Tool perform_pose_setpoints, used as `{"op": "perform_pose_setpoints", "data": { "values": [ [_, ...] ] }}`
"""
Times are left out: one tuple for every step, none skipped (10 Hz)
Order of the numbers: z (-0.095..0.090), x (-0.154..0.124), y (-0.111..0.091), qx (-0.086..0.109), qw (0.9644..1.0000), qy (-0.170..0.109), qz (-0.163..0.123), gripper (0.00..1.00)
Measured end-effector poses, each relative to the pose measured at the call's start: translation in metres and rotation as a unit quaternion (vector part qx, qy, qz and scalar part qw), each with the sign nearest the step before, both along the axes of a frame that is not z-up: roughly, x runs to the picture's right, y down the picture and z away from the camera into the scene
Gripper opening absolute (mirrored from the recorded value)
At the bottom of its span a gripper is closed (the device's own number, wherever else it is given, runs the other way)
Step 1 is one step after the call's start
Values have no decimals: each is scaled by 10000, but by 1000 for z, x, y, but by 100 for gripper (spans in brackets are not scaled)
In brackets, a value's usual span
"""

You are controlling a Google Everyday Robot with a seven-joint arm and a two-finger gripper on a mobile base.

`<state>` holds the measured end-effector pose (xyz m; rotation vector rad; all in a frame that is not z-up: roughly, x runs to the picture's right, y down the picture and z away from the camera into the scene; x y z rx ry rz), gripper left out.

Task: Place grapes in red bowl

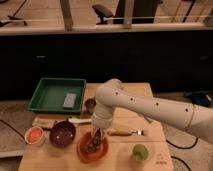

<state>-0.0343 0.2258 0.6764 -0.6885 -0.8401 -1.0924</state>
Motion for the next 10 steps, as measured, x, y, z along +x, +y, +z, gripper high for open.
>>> {"op": "perform_pose_setpoints", "data": {
  "values": [
    [0, 0, 0, 6, 10000, -12, -7, 2],
    [0, 0, 0, 8, 10000, -23, -15, 2],
    [0, 0, 0, 10, 10000, -34, -19, 2],
    [0, 0, 0, 4, 10000, -44, -22, 2],
    [0, 0, 0, 7, 10000, -52, -29, 2],
    [0, 0, 0, 12, 10000, -64, -36, 2],
    [0, 1, 0, 17, 10000, -76, -43, 2],
    [0, 1, 0, 21, 9999, -87, -48, 2],
    [0, 0, 0, 24, 9999, -99, -57, 2],
    [0, 1, 0, 27, 9999, -120, -69, 2]
  ]
}}
